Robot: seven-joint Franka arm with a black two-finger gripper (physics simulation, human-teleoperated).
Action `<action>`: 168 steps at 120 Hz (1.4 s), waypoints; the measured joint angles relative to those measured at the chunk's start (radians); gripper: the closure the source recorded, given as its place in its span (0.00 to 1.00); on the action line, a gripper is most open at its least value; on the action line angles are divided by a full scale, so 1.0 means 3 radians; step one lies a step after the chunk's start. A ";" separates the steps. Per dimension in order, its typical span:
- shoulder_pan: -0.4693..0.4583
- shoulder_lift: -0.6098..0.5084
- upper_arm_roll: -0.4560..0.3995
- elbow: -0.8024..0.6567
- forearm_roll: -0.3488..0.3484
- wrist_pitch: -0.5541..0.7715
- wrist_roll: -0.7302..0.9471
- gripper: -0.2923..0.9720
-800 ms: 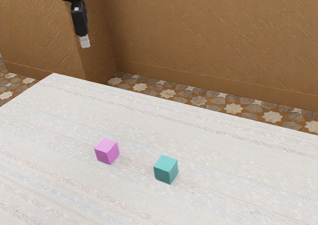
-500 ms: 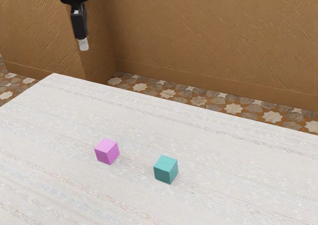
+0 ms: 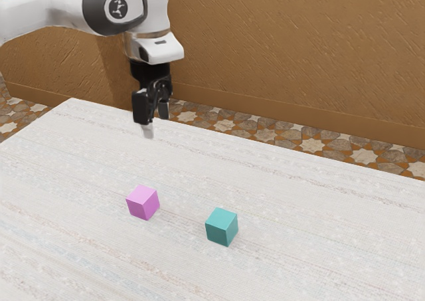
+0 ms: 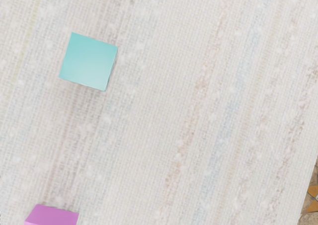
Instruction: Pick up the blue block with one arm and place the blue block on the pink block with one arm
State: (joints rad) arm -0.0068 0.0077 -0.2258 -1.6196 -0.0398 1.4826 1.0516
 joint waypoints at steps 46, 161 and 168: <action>-0.0415 0.0482 0.0000 -0.0213 -0.0051 0.0739 0.0481 0.23; -0.0445 0.1161 0.0005 -0.0586 0.0242 0.1789 0.0660 0.23; -0.0438 0.1215 0.0006 -0.0576 0.0248 0.1822 0.0665 0.23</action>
State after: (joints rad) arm -0.1382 0.3721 -0.2240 -1.7923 0.0347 2.0292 1.2510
